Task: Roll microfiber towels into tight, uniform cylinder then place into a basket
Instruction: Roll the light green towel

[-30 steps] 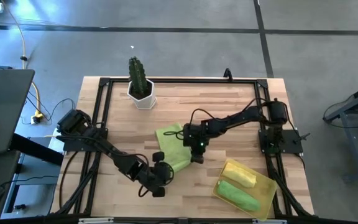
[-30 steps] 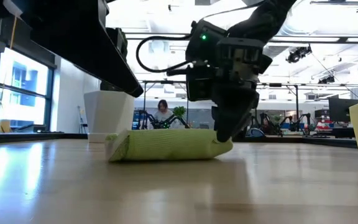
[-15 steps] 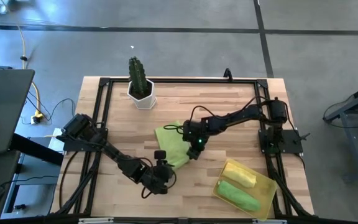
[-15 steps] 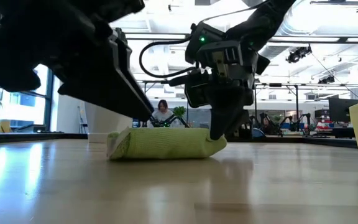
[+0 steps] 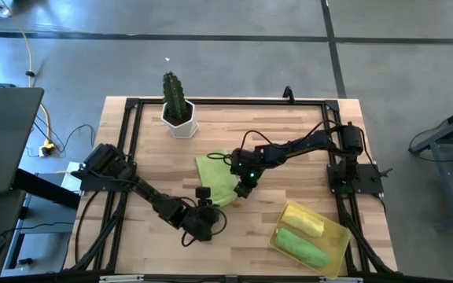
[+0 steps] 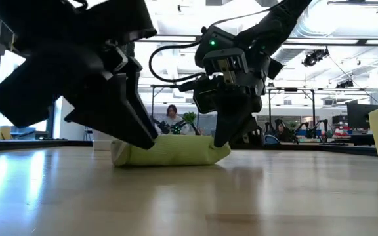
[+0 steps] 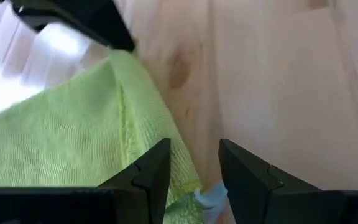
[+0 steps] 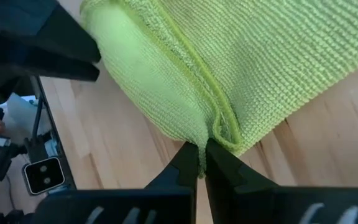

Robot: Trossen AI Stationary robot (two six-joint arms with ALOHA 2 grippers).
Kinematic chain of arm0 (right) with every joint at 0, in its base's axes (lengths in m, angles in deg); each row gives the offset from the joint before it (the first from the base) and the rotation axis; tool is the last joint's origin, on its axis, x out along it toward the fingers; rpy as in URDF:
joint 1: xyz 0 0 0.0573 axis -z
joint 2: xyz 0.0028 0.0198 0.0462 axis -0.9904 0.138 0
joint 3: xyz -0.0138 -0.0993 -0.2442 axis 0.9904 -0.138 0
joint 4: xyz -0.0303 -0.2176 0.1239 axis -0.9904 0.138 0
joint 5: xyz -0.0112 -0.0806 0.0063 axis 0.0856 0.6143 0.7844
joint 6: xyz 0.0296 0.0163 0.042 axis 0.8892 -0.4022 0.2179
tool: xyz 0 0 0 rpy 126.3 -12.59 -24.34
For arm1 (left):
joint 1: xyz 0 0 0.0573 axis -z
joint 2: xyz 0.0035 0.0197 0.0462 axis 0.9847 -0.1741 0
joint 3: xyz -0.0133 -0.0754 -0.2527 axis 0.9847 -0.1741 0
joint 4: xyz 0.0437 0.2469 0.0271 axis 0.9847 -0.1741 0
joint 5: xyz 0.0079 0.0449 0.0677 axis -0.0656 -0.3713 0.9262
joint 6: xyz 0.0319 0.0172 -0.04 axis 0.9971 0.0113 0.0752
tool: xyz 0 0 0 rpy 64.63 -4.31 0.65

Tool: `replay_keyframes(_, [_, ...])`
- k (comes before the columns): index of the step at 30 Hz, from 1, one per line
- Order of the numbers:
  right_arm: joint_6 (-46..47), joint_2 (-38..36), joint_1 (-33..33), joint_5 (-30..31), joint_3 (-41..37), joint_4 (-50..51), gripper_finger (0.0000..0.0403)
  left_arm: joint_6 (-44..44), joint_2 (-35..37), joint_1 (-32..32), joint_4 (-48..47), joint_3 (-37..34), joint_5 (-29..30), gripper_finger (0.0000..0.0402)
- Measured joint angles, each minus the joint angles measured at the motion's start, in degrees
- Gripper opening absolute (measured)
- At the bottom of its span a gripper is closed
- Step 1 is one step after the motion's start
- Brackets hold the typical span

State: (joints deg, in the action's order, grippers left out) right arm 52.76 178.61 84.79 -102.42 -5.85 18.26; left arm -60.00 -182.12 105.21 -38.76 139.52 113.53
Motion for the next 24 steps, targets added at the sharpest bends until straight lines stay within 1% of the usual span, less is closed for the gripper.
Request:
replay_keyframes(2, [-0.03, 0.00, -0.11, 0.00, 0.00, -0.10, 0.0000, -1.84, 0.05, -0.66, -1.79, 0.07, 0.04, 0.0126])
replay_keyframes(8, [-1.05, 0.00, -0.11, 0.00, 0.02, -0.63, 0.0000, -3.81, 0.05, -1.72, -4.96, 0.04, 1.20, 0.0126])
replay_keyframes(14, [-1.48, -0.02, -0.11, 0.00, 0.04, -0.84, 0.0000, -9.28, 0.05, -3.56, -9.47, 0.04, 1.14, 0.0126])
replay_keyframes(17, [-1.99, -0.02, -0.11, 0.00, 0.04, -0.84, 0.0000, -11.57, 0.05, -4.96, -10.08, 0.04, -1.63, 0.0126])
replay_keyframes(20, [-6.18, -0.02, -0.12, 0.01, 0.04, -1.01, 0.0005, -12.88, 0.10, -6.40, -10.05, 0.04, -5.39, 0.0126])
replay_keyframes(22, [-10.79, -0.02, -0.21, -0.22, 0.04, -1.02, 0.0018, -13.78, 0.24, -7.16, -10.09, 0.09, -8.11, 0.0126])
replay_keyframes(24, [-14.07, -0.29, -0.22, -0.50, 0.04, -0.76, 0.0041, -14.69, 0.37, -7.79, -10.27, 0.15, -10.41, 0.0126])
